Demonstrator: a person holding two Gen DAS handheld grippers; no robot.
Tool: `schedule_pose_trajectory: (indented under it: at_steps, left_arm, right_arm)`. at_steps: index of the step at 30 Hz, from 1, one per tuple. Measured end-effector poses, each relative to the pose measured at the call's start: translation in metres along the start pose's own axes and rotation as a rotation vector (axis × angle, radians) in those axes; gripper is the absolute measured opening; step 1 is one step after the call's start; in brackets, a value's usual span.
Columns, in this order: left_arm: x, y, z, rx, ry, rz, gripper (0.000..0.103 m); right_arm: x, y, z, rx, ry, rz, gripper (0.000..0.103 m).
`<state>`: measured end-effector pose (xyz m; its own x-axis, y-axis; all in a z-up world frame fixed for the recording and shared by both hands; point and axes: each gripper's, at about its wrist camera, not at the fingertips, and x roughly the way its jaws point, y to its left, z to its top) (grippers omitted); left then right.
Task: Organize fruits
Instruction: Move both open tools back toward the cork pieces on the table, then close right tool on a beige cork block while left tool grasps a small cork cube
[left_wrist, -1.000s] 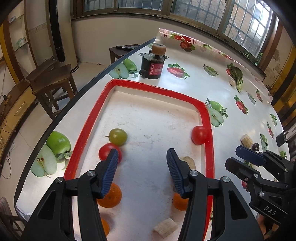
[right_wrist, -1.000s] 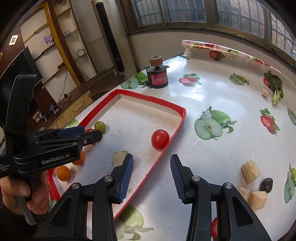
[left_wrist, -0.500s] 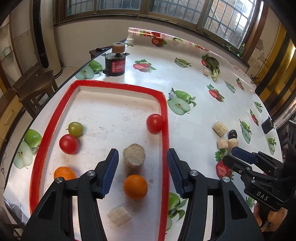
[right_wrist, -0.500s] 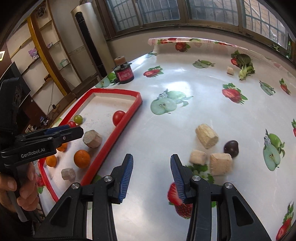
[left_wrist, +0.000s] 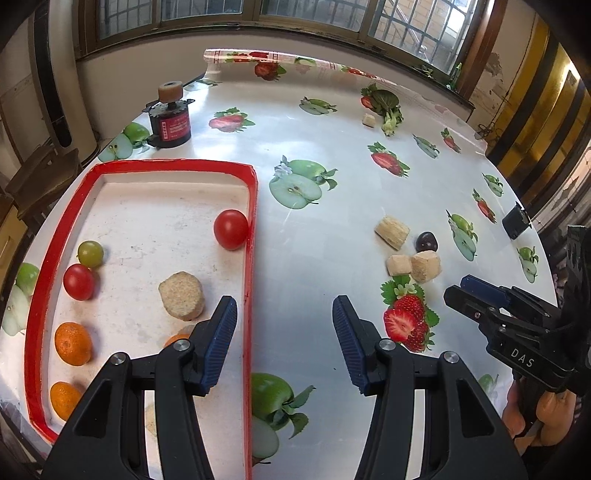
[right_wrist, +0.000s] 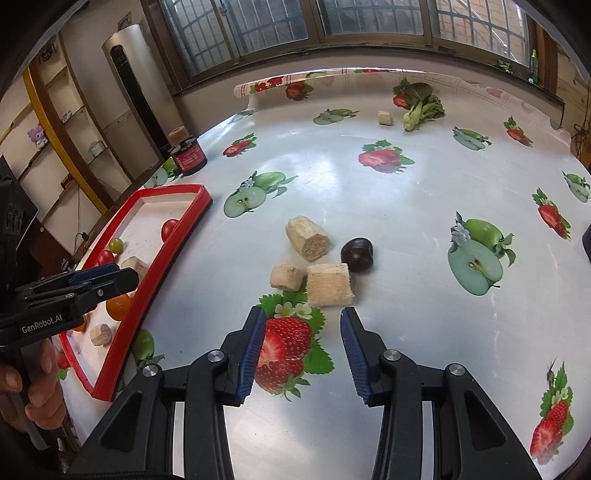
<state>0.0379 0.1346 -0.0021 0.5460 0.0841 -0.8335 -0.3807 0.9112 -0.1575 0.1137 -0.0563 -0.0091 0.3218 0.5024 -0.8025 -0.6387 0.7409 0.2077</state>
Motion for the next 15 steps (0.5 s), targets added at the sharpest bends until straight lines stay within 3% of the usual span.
schedule_pose_trajectory:
  at_steps: [15]
  left_arm:
    - [0.019,-0.024,-0.003,0.027,0.045,-0.03,0.052]
  right_arm:
    - [0.017,-0.021,0.011,0.037,0.004,-0.013,0.044]
